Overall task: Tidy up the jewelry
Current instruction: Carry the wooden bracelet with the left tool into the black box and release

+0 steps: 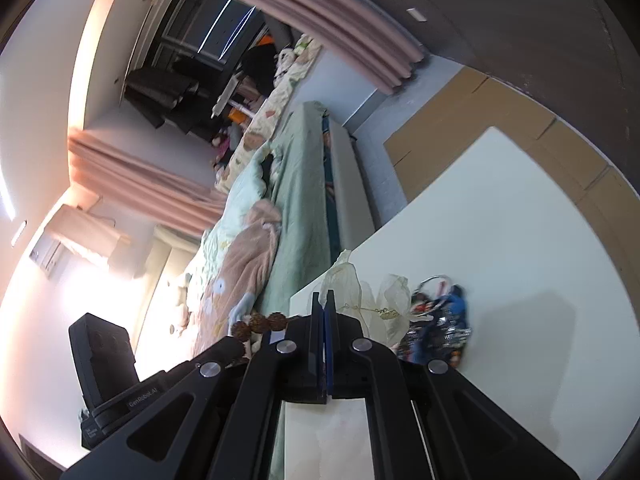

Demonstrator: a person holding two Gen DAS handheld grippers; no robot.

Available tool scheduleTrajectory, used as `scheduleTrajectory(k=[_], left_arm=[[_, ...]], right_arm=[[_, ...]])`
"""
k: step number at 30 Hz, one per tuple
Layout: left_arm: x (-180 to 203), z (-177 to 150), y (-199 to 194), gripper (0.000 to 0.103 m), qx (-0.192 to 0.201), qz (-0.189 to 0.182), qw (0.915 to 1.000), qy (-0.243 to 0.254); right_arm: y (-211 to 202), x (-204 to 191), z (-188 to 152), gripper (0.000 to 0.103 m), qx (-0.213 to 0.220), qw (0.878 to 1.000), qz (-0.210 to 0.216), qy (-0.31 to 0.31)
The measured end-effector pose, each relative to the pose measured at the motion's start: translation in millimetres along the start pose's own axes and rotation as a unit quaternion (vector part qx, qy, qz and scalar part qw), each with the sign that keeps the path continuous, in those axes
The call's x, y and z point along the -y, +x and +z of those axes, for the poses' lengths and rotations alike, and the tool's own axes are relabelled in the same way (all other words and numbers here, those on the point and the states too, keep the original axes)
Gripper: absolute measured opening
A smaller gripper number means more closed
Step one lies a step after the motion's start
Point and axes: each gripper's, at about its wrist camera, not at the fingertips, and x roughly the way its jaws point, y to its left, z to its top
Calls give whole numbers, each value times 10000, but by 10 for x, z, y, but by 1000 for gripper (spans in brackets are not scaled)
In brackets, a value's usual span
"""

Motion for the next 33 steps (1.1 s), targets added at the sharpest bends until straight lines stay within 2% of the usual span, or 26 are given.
scheduleTrajectory(k=[7,17,21,22,23,24,25,26,29,33], left_arm=[[-442,-14,-410,19,273,173,9990,-321],[-950,-60,-842,19,611,320,9954,-670],[-1099,-79,-916,19,663,307,9943,-770],[-1134,-79,-920,19,665,296,9942,-794],[-1164,-83,-918,19,659,276,9941,-817],[-1174,-87,-914,19,656,259,9941,-824],[-1174,-96,-918,19,648,224,9942,-826],[-1178,-96,-896,19,635,178,9944,-826],[-1182,-78,-809,19,582,45,9949,-827],[-1135,-50,-661,19,514,-159,9952,-822]], right_arm=[[188,-398,-79,1,-247,9991,143,-318],[770,-1040,-317,1,-834,9932,452,-669],[985,-1205,-420,7,-1027,9911,420,-733],[1049,-1209,-444,9,-1156,9900,406,-692],[1092,-1198,-467,28,-1266,9892,412,-613],[1098,-1217,-484,65,-1266,9895,395,-568],[1058,-1194,-495,76,-1131,9916,292,-547],[1005,-1183,-501,77,-988,9930,202,-610],[910,-1115,-502,77,-954,9937,94,-576],[696,-926,-477,77,-782,9952,-301,-497]])
